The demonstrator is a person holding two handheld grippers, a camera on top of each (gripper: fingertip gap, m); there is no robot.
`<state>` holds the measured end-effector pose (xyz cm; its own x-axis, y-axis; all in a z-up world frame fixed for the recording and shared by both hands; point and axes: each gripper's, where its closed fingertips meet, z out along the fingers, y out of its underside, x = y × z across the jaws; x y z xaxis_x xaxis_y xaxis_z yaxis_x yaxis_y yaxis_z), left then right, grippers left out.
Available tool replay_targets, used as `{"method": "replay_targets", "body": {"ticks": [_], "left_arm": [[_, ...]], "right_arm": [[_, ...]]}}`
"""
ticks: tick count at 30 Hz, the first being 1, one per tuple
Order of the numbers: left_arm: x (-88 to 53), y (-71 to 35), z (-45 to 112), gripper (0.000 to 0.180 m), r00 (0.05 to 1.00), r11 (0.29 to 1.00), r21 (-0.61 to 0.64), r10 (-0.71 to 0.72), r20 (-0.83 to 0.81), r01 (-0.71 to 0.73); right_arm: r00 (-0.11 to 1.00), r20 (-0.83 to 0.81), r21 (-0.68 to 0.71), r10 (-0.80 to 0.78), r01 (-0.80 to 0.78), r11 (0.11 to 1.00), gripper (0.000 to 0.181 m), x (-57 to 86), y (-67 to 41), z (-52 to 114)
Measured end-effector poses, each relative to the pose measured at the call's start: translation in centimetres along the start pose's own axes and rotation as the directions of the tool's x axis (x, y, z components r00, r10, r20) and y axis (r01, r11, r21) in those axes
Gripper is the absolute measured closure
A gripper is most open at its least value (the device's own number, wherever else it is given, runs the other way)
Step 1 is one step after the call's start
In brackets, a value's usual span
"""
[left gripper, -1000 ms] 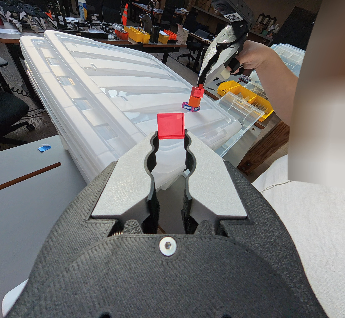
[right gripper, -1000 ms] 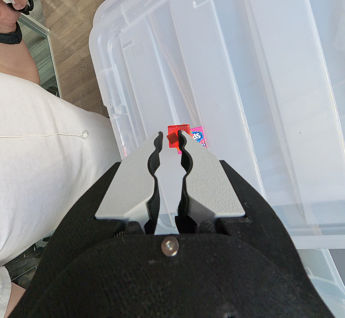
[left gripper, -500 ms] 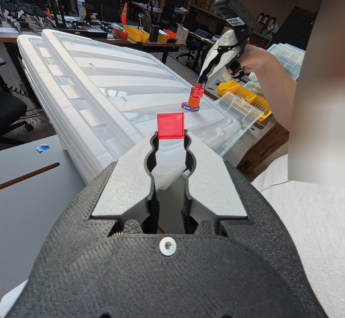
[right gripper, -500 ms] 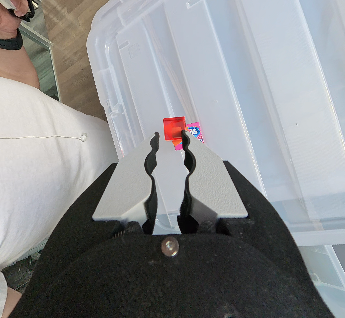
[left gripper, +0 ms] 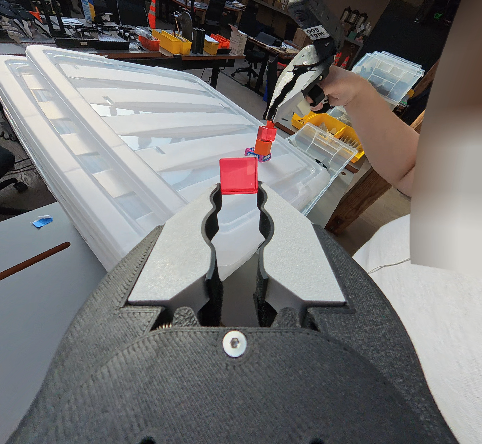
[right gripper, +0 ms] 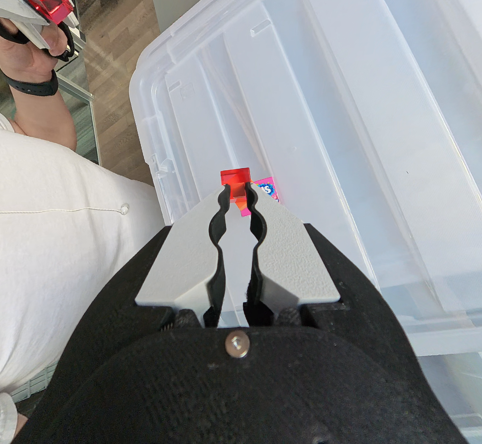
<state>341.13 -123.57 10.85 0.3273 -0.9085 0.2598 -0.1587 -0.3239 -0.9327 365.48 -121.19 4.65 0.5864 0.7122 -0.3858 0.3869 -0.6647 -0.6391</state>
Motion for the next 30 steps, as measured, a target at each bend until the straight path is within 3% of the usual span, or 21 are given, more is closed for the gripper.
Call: {"method": "replay_targets", "body": {"ticks": [9,14,18,23,30], "left_arm": [[1.6,-1.5,4.0,0.155,0.992,0.996,-0.05,0.064,-0.105,-0.069],[2.6,-2.4,6.4,0.155,0.981,0.99,-0.085,0.095,-0.168,-0.11],[3.9,-3.3,11.4,0.155,0.945,0.957,-0.207,0.137,-0.296,-0.204],[4.7,-1.9,18.5,0.155,0.881,0.811,-0.461,0.132,-0.454,-0.359],[4.5,-0.5,22.2,0.155,0.807,0.528,-0.627,0.229,-0.545,-0.573]], "right_arm": [[1.0,-0.005,-0.014,-0.001,0.001,1.0,0.173,0.2,0.5,0.3],[1.0,-0.023,0.087,-0.012,0.014,0.996,0.173,-0.5,-0.5,-1.3],[0.998,-0.055,0.241,-0.025,0.038,0.97,0.173,-1.9,-0.4,-3.8],[0.998,-0.056,0.385,0.027,-0.003,0.923,0.173,-3.6,2.2,-5.6],[0.995,-0.023,0.452,0.096,-0.075,0.889,0.173,-5.1,6.5,-5.9]]}}
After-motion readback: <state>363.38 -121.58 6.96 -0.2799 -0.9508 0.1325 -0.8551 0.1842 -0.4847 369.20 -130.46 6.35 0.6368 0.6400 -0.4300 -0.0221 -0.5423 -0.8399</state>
